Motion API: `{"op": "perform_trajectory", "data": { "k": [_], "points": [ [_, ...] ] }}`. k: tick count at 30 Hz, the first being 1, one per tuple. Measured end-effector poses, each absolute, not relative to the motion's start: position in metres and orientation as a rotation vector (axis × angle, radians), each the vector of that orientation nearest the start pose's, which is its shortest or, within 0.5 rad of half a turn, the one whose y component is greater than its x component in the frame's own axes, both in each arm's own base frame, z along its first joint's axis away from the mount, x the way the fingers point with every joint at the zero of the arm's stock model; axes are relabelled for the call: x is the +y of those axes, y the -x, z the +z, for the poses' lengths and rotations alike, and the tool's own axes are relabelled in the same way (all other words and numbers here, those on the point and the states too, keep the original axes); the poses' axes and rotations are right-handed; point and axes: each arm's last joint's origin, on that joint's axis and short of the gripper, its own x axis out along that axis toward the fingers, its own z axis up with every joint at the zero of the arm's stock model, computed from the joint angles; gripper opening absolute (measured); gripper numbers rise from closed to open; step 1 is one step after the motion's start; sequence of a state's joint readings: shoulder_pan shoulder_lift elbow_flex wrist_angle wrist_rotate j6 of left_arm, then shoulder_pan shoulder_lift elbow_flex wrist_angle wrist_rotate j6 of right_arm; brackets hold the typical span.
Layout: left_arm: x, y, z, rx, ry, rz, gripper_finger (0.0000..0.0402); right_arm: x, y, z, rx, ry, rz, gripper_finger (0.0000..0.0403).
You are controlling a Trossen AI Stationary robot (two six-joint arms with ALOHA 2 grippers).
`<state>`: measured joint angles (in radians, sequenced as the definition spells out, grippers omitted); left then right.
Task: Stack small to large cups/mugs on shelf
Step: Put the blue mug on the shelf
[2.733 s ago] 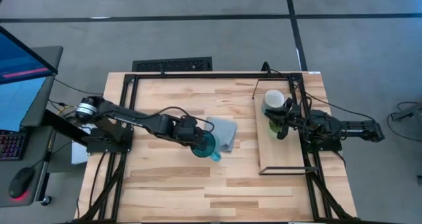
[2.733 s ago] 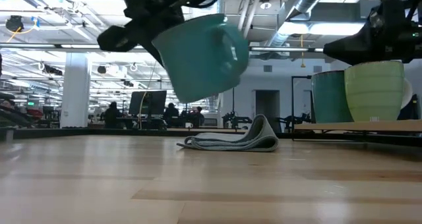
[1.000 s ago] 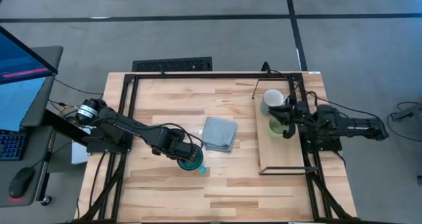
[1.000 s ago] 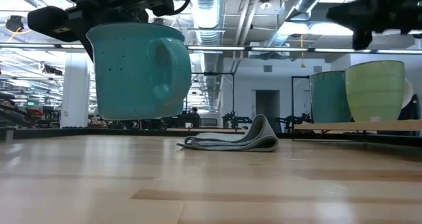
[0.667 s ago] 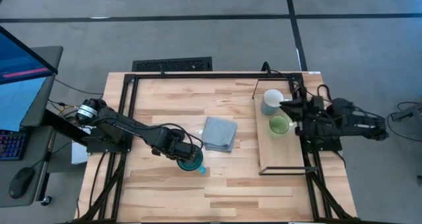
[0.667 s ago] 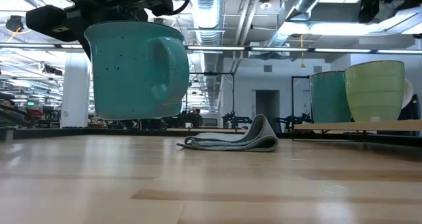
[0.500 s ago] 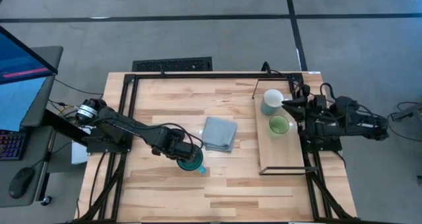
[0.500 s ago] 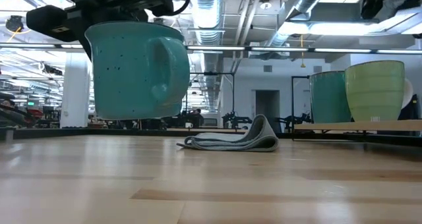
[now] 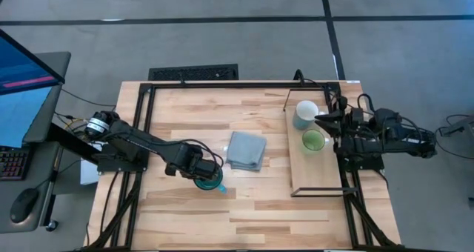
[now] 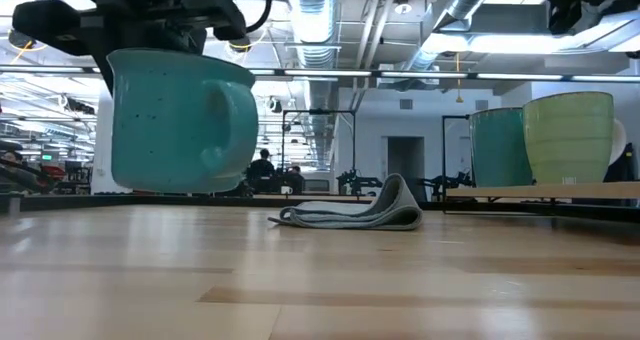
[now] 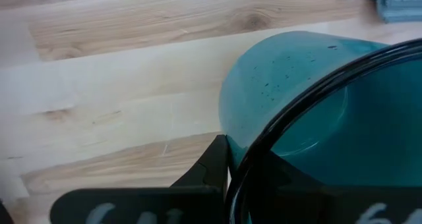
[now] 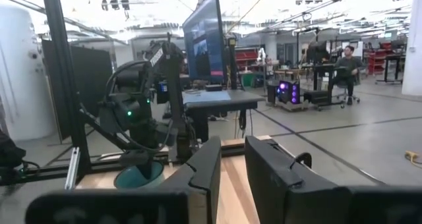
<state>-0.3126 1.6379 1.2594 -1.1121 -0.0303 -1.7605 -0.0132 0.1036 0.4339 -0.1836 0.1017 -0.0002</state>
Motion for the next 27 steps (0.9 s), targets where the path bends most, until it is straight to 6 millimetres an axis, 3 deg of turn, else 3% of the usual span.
{"op": "perform_trajectory", "data": {
  "k": [8, 16, 27],
  "points": [
    [-0.09, -0.282, 0.236, 1.182, 1.175, 1.066, 0.0011, -0.004, -0.065, 0.281, -0.144, -0.006, -0.115, 0.0093],
    [-0.092, -0.295, 0.212, 1.278, 1.121, 1.055, 0.0011, -0.004, -0.065, 0.281, -0.143, -0.005, -0.116, 0.0093],
    [-0.085, -0.305, 0.204, 1.296, 1.123, 1.003, 0.0023, -0.004, -0.065, 0.279, -0.126, -0.005, -0.115, 0.0093]
  ]
}}
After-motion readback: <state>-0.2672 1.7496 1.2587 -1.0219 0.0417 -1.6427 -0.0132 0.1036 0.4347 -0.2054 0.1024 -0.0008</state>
